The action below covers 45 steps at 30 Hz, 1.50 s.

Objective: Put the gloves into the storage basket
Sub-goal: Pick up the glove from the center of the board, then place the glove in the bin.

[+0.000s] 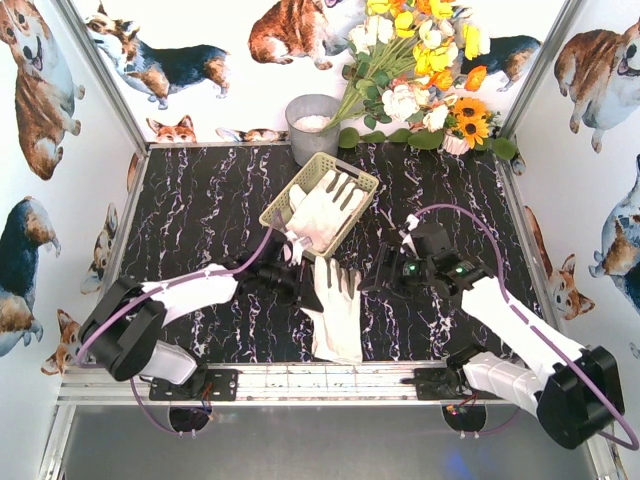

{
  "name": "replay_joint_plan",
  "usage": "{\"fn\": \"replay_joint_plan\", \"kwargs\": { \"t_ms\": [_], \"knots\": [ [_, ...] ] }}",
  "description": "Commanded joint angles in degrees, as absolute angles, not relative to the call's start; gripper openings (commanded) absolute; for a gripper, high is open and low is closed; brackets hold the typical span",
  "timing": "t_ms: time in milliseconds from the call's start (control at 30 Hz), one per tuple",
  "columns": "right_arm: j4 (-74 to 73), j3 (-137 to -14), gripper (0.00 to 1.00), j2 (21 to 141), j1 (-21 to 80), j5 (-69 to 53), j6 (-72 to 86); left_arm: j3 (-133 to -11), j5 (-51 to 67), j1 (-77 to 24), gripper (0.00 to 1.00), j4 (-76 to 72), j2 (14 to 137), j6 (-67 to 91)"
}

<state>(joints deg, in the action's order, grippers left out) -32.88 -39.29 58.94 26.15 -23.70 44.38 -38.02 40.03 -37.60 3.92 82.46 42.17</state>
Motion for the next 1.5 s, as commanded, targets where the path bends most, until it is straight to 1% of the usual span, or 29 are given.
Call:
{"fn": "replay_joint_plan", "kwargs": {
  "t_ms": [0,367,533,733,900,967,1133,1333,1467],
  "knots": [
    [-24.33,-39.44,0.68,55.97,24.86,-32.45,48.03,-44.48,40.71,-37.97,0.0,10.04,78.46,39.51],
    [-11.0,-36.17,0.77,56.03,23.56,-41.47,56.96,-52.22,39.8,-37.59,0.0,18.17,72.1,39.78],
    [-8.51,-35.5,0.79,55.9,23.32,-41.62,59.11,-55.35,39.29,-36.68,0.0,19.94,69.47,40.93],
    [-1.39,-33.85,0.81,56.81,22.98,-44.24,63.45,-59.61,38.64,-35.98,0.0,21.83,67.78,41.67],
    [-0.1,-33.74,0.82,57.98,22.94,-46.34,63.92,-63.79,38.87,-35.04,0.0,22.91,67.58,41.9],
    [3.5,-32.94,0.82,58.28,22.94,-47.28,66.06,-65.09,39.43,-34.85,0.0,23.24,67.82,41.88],
    [19.9,-30.82,0.82,60.15,22.94,-50.72,75.51,-67.42,40.79,-34.54,0.0,23.69,68.2,41.83],
    [29.17,-31.81,0.82,62.72,22.94,-54.83,80.66,-69.57,42.33,-33.49,0.0,23.61,68.47,41.9],
    [37.87,-31.86,0.82,63.72,22.94,-55.68,85.82,-70.33,44.33,-32.73,0.0,23.05,68.73,42.35]
  ]
}}
